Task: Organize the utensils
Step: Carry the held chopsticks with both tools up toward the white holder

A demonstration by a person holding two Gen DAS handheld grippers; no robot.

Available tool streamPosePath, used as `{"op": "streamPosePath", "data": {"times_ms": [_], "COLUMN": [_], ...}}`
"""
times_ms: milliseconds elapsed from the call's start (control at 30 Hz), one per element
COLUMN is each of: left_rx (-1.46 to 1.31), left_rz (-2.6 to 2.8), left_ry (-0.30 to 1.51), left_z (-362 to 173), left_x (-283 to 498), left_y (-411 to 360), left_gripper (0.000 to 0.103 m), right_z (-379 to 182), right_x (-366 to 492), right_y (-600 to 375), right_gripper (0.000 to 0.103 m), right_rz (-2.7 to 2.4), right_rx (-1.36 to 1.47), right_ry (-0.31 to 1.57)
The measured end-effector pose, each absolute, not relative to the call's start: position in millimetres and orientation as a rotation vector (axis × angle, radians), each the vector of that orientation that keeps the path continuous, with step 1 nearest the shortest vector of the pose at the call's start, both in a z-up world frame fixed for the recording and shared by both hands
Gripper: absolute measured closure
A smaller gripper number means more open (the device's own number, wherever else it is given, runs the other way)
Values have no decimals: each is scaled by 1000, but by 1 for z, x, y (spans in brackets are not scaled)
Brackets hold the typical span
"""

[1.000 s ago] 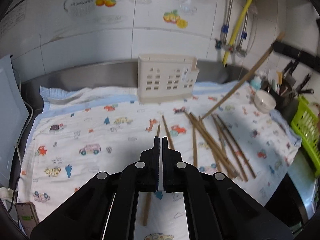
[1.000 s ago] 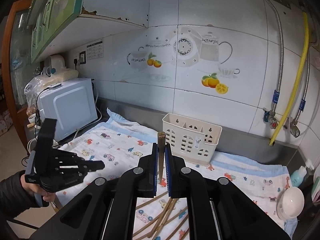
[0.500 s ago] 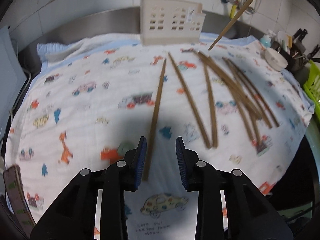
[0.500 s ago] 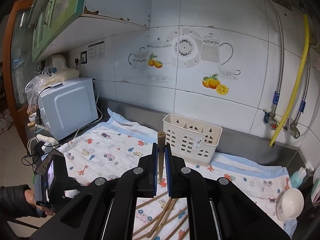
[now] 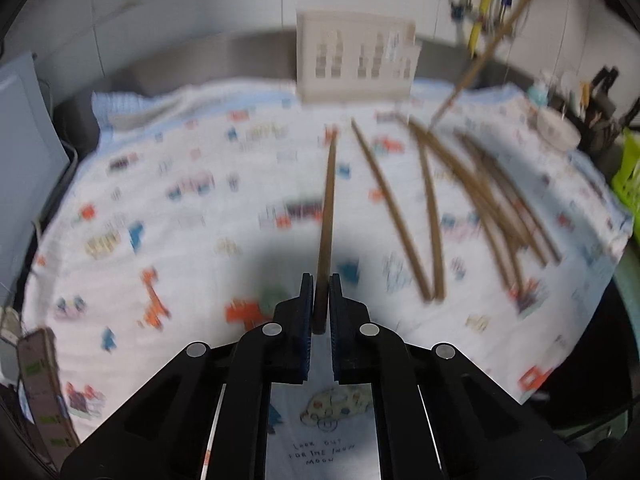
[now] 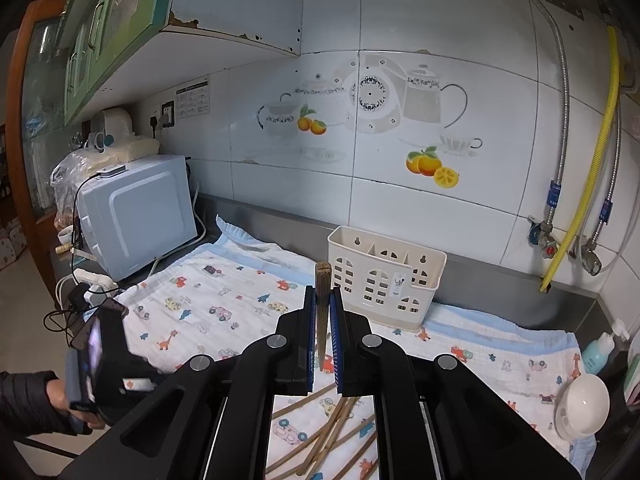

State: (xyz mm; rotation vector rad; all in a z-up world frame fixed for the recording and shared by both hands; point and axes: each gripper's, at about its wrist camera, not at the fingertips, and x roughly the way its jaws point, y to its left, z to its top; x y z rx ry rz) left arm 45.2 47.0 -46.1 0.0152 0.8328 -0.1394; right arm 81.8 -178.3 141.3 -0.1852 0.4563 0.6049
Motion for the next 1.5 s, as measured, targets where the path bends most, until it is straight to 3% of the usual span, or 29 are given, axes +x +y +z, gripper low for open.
{"op": "streamPosePath", "data": {"times_ms": [433,1500], "left_rx": [-79,-55], "left_rz": [-154,-204], "left_ry": [577,513], "left_z": [29,54], "left_x": [79,187], "left_y": [53,5], "left_gripper": [98,98], "right_z": [159,185], "right_x": [95,167], "right_y": [-177,-194], "right_gripper": [96,96], "right_rz": [593,487], "right_rx": [-172,-135], "right_ry": [427,393]}}
